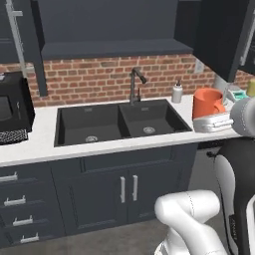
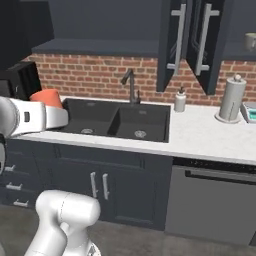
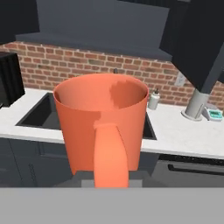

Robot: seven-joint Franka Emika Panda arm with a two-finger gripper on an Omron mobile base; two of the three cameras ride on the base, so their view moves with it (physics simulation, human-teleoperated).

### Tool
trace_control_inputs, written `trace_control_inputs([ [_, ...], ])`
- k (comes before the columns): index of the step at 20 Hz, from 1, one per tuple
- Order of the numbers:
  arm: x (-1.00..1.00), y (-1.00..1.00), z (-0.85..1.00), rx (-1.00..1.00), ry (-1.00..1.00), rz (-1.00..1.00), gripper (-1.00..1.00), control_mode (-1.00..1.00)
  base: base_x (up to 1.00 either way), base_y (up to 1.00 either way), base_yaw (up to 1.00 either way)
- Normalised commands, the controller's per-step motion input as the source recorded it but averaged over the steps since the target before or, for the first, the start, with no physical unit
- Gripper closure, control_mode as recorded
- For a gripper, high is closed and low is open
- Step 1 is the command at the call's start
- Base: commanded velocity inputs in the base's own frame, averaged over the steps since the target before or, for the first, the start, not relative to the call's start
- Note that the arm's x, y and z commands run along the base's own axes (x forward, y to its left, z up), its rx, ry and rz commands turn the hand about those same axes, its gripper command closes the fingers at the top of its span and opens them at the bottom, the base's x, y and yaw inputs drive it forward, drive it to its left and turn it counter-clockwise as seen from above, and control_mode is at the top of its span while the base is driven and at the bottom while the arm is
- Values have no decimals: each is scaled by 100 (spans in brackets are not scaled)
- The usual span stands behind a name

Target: Gather all objects into one cabinet and sort the glasses and bowls to opposite sides.

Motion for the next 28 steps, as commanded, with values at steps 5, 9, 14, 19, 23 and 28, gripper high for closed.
trace_control_inputs([
  [5,0,0,0,0,0,0,100,100,-13,-61,-16],
  [9,0,0,0,0,0,0,100,100,-6,-89,-17],
  [14,0,0,0,0,0,0,100,100,0,-98,-14],
  [19,0,0,0,0,0,0,100,100,0,-92,-11],
  [23,0,0,0,0,0,0,100,100,0,-77,-8],
  [28,0,0,0,0,0,0,100,100,0,-16,-1],
])
